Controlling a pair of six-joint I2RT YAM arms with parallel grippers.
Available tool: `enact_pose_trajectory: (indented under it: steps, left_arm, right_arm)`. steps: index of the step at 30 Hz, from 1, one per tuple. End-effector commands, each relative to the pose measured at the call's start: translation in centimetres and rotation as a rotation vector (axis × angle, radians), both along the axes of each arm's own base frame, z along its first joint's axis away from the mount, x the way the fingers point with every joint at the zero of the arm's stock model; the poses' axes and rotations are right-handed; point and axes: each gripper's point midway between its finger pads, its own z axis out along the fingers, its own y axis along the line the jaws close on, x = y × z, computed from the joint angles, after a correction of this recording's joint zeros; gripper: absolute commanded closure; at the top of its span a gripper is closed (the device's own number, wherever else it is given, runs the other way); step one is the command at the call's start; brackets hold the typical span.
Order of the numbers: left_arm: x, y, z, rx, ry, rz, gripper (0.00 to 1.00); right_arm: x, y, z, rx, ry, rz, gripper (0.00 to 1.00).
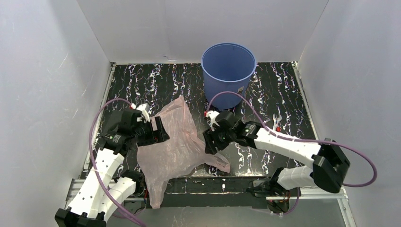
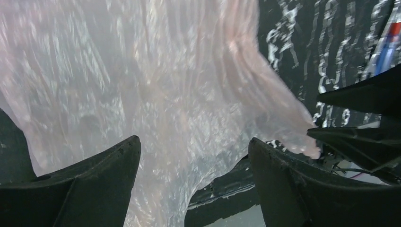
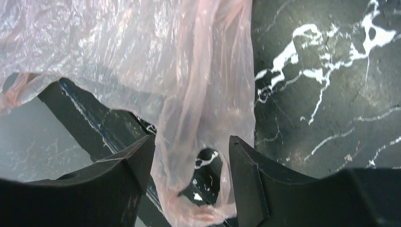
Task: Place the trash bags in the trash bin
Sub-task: Unfold the trash bag at the center of the board.
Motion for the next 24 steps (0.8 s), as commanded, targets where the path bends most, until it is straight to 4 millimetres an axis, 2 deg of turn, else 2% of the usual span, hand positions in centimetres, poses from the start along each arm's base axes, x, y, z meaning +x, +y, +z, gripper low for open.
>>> enact_pose_trajectory:
  steps: [1, 5, 9, 12, 15, 21, 24]
  left_arm:
    - [-1.8, 0.7, -2.7, 0.029, 0.067, 0.114, 0.18]
    - [-2.8, 1.9, -2.7, 0.028, 0.022, 0.189, 0.18]
    - [-3.1, 3.4, -1.4, 0.042, -0.026, 0.270, 0.18]
    - [-3.3, 3.8, -1.0, 0.040, -0.047, 0.296, 0.17]
    - [-3.6, 3.3, -0.8, -0.002, -0.046, 0.292, 0.16]
    - [-4.1, 3.1, -0.4, -0.040, -0.073, 0.286, 0.14]
    - [-4.2, 3.0, -0.3, -0.049, -0.084, 0.284, 0.13]
  right_arm:
    - [2.4, 4.4, 2.7, 0.062, -0.114, -0.009, 0.33]
    - [4.0, 7.0, 2.8, -0.032, -0.229, -0.035, 0.33]
    - [4.7, 9.8, 2.8, -0.075, -0.306, -0.035, 0.36]
    - [5.4, 11.0, 0.9, -0.127, -0.300, -0.041, 0.39]
    - [6.2, 11.8, -1.5, -0.207, -0.311, -0.056, 0.40]
    - [8.5, 12.2, -4.2, -0.318, -0.377, -0.105, 0.40]
    - [8.6, 12.2, -5.4, -0.368, -0.369, -0.090, 0.50]
